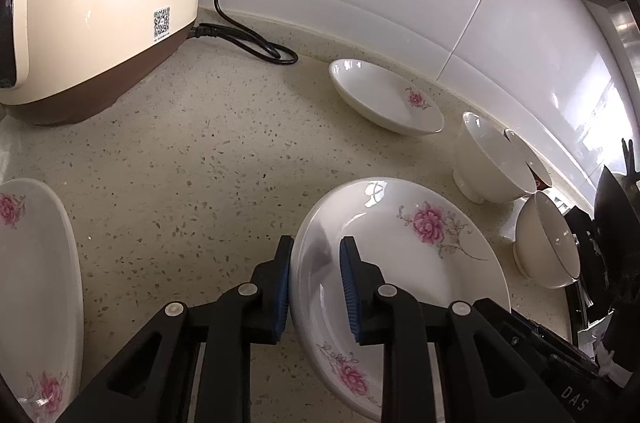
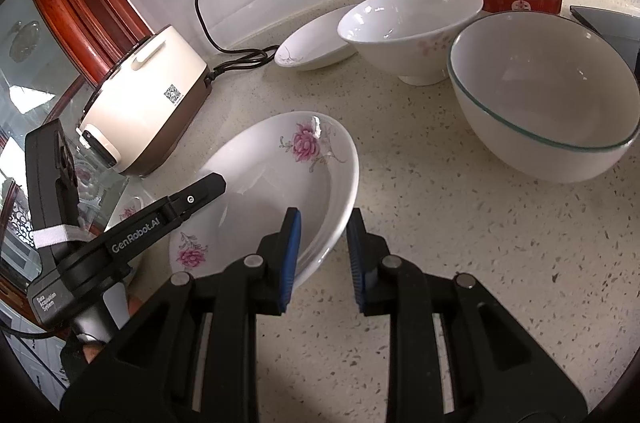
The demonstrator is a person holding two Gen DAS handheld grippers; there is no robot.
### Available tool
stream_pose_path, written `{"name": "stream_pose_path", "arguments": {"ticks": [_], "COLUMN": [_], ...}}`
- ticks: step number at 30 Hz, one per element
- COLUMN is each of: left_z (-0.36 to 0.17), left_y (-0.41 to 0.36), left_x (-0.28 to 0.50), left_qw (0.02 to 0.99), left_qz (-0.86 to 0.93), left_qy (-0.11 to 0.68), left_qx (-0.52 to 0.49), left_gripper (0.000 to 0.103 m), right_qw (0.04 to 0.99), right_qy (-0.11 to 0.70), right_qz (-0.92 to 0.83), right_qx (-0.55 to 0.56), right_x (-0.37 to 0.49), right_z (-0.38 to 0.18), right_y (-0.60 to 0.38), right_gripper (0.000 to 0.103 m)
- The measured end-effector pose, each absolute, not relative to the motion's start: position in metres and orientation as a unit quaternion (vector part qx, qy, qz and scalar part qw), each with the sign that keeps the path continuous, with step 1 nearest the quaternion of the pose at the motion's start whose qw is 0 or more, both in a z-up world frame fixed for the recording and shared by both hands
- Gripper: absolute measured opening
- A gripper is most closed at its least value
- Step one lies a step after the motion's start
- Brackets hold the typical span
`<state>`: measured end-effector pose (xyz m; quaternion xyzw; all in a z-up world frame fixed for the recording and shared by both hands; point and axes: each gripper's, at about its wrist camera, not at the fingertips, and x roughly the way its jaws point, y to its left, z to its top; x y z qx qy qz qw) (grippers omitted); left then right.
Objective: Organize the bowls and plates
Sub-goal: 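Close the left tool on the plate rim while the right tool grips it too, then carry the plate with both tools toward the first placed plate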
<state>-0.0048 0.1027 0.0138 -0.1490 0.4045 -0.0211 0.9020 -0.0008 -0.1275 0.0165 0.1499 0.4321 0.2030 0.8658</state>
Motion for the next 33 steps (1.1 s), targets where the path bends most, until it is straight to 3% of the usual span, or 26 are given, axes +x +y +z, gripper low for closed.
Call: {"name": "stream_pose_path", "arguments": {"ticks": [33], "left_z": [0.04], "left_y": [0.113], "left_x": [-0.054], "left_qw": [0.935], "left_qz": [-0.028], "left_qy": [0.3], "left_qx": [-0.187], "left_gripper": [0.024], "right_qw": [0.882], "right_qy": [0.358], "right_qz": [0.266], "right_qx": [0.15], "right_x": [-0.023], "right_z": [0.036], "right_y": [-0.137], "right_gripper": [0.027]}}
